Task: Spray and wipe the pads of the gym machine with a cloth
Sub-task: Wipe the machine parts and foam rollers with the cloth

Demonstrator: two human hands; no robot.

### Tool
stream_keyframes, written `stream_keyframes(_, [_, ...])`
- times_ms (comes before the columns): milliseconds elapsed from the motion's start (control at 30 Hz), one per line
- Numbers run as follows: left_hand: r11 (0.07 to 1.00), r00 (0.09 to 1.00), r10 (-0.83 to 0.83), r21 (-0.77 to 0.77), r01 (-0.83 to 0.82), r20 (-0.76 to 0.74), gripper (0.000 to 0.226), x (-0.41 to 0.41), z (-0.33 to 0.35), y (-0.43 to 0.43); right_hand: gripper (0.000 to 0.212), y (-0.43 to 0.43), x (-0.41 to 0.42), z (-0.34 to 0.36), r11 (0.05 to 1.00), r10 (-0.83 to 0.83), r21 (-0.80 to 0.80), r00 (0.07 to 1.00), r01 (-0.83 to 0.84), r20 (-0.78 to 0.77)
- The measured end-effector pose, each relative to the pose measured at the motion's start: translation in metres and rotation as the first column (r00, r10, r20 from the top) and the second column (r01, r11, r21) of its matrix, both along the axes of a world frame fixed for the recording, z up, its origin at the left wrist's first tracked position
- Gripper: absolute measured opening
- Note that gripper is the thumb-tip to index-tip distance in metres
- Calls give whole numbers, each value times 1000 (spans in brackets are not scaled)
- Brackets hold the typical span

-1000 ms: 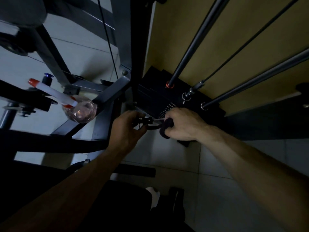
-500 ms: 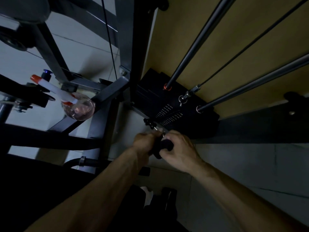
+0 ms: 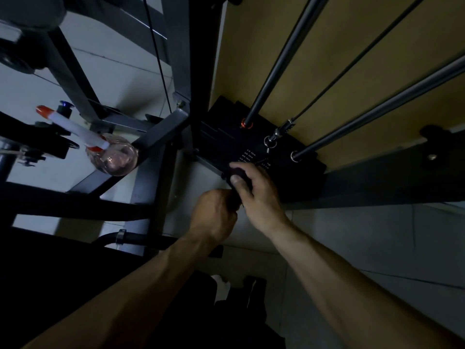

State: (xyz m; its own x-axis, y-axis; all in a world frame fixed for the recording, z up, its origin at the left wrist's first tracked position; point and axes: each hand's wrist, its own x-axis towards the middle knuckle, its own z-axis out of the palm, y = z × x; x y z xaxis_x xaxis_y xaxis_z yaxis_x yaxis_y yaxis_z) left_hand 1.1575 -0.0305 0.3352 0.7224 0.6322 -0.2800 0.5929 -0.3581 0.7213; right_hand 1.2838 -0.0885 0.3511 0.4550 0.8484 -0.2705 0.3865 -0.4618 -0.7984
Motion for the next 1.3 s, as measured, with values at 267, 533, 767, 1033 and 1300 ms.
stream_keyframes(267, [932, 970, -187, 284, 225, -154, 30, -16, 12, 11, 20, 0, 13, 3, 959, 240, -184, 964, -217, 112])
stream_keyframes(533, [973, 946, -197, 70, 222, -257, 24, -5, 16, 15, 25, 9, -9, 5, 945, 94, -327, 943, 18, 321])
stream_keyframes(767, [745, 991, 128, -656, -120, -36, 16, -12, 19, 24, 16, 2, 7, 12, 998, 21, -51, 994, -26, -111])
stream_keyframes(1033, [983, 960, -156, 61, 174, -231, 24, -9, 22, 6, 33, 30, -8, 28, 869, 241, -494, 896, -27, 374])
stream_keyframes(1300, [840, 989, 143, -523, -143, -42, 23, -9, 17, 14, 55, 1, -12, 21, 858, -487, -156, 676, 490, -552])
